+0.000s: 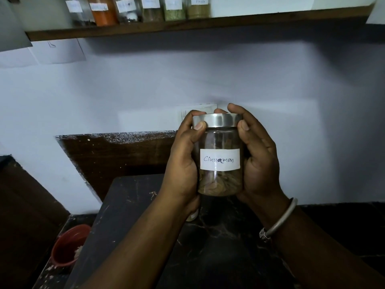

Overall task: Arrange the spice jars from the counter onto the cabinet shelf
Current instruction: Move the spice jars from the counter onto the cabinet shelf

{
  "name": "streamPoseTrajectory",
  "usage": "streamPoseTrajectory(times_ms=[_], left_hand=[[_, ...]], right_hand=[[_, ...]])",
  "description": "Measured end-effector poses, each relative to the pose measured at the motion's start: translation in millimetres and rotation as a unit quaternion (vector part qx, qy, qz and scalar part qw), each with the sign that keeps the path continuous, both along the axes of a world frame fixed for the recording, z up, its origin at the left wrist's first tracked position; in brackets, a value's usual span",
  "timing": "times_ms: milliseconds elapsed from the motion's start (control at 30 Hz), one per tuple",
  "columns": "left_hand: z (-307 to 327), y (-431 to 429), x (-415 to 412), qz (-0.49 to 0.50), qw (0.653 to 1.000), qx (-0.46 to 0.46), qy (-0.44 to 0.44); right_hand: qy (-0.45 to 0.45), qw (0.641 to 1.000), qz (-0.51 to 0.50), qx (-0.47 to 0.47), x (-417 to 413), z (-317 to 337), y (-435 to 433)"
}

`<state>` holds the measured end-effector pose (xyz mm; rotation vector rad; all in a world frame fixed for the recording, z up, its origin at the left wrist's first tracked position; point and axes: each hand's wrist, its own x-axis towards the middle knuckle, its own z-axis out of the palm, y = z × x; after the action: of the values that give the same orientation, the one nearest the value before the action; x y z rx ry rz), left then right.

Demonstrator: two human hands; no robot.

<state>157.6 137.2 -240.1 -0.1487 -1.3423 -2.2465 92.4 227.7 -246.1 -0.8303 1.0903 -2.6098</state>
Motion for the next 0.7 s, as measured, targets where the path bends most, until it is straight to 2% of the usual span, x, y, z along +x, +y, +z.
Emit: streamPoseTrajectory(times_ms=[467,600,700], left_hand=[[1.5,-6.9,-12.1,-0.002,1.0,-0.022,0.006],[14.8,-13.6,-23.0,-0.005,0.998,-0.051,0.02],[30.0,-20.6,-37.3,0.008,0.997,-0.067,0.034]], right_hand=[[0.005,1.0,-0.012,0.005,-9.4,3.5,-4.4],[0.082,0.995,-0.049,0.034,-20.4,16.8,-4.7],[0.174,0.97,-0.095,0.143,-34.2,38.8,-1.4]])
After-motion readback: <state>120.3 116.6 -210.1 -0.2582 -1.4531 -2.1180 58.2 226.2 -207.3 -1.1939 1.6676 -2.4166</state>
